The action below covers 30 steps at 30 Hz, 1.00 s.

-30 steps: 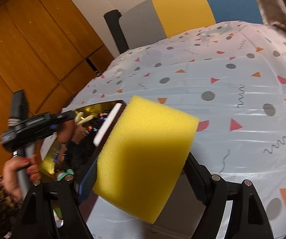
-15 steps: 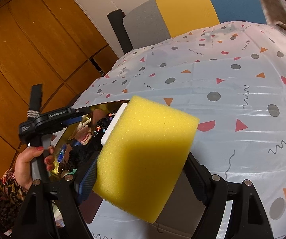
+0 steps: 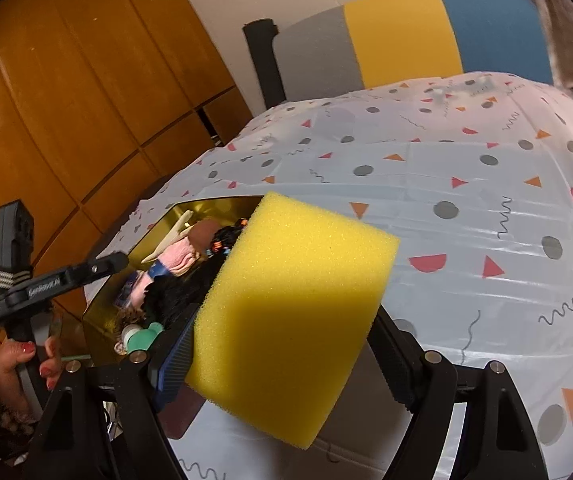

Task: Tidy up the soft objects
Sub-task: 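Carry the yellow sponge into the gold tray and open the right gripper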

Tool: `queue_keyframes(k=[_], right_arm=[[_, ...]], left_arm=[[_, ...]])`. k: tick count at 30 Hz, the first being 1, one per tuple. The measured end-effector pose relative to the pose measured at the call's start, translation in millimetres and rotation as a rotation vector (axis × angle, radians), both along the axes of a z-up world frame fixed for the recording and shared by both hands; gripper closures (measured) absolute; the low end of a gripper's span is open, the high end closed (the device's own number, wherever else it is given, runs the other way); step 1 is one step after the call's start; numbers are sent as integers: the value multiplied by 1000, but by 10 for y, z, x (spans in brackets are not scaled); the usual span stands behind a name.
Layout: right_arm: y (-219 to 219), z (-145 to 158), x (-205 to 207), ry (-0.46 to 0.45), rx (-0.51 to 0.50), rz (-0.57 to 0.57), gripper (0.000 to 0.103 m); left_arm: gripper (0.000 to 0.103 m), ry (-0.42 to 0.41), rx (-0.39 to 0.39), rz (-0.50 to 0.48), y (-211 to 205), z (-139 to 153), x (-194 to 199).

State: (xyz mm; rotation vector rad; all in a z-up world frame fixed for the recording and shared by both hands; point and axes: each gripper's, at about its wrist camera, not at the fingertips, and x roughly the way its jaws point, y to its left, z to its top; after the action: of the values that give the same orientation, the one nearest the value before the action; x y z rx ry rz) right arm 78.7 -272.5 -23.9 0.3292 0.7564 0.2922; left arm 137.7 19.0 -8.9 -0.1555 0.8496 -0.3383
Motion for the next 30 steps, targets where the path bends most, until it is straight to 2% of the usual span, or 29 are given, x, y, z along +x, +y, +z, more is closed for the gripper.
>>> queue_keyframes(k=[7, 19, 30], right_arm=[[240, -10, -77, 24, -38, 13, 22], [881, 265, -70, 1, -242, 39, 22], [1337, 380, -19, -19, -247, 101, 22]], left_arm=[[48, -21, -2, -9, 95, -34, -269], [48, -16, -21, -78, 133, -93, -484], [48, -7, 6, -51, 292, -43, -589]])
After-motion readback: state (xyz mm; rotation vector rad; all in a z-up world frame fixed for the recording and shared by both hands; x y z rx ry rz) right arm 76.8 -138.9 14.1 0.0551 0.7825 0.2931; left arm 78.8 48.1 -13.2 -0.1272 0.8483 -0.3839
